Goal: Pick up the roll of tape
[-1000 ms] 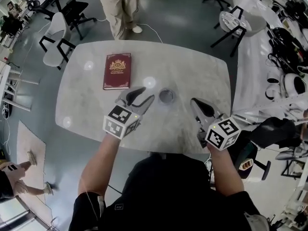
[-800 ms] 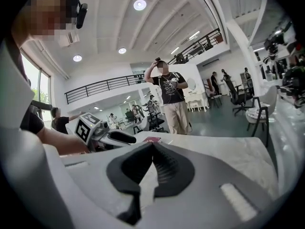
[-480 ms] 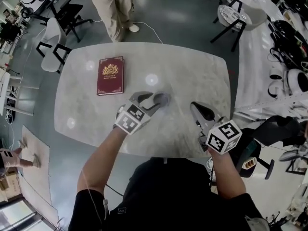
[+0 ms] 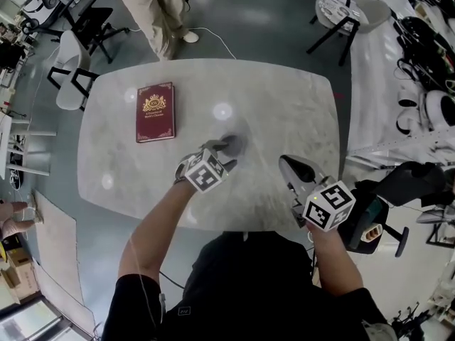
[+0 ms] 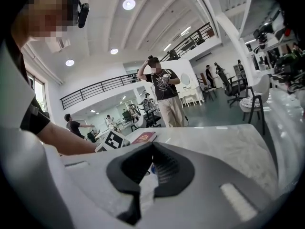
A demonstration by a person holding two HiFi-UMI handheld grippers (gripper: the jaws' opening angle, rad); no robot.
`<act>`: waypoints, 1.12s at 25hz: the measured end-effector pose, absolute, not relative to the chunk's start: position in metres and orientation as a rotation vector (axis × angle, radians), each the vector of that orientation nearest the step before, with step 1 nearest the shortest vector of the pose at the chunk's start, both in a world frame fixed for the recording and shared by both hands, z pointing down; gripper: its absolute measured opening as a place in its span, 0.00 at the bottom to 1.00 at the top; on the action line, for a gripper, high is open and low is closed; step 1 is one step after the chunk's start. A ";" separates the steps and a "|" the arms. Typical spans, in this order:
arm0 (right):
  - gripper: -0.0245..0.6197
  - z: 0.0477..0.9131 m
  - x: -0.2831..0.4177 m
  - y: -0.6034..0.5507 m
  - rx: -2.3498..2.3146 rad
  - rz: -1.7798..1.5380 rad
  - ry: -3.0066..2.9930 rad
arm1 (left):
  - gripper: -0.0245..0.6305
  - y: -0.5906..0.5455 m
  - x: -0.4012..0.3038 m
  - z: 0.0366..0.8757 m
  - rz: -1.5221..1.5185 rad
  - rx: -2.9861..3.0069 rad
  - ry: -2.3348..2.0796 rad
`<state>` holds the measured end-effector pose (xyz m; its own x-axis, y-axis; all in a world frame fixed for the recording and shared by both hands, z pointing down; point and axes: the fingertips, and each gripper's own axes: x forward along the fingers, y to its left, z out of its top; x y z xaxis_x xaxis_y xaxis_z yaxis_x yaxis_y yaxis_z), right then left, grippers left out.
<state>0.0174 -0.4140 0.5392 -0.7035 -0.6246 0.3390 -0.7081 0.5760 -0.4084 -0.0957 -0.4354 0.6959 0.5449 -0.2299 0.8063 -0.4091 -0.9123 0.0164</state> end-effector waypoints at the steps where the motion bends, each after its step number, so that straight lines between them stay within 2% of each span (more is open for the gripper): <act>1: 0.04 0.542 0.019 -0.413 1.134 0.799 -2.641 | 0.36 -0.435 -0.095 0.703 1.327 2.569 -0.520; 14: 0.04 0.561 0.042 -0.401 1.180 0.863 -2.600 | 0.35 -0.423 -0.083 0.771 1.762 2.473 -0.258; 17: 0.04 0.560 0.046 -0.398 1.188 0.863 -2.597 | 0.30 -0.426 -0.081 0.774 1.813 2.453 -0.255; 20: 0.04 0.558 0.051 -0.394 1.197 0.863 -2.590 | 0.17 -0.428 -0.080 0.773 1.826 2.456 -0.266; 28: 0.04 0.542 0.048 -0.388 1.220 0.828 -2.590 | 0.13 -0.432 -0.092 0.745 1.645 2.465 -0.386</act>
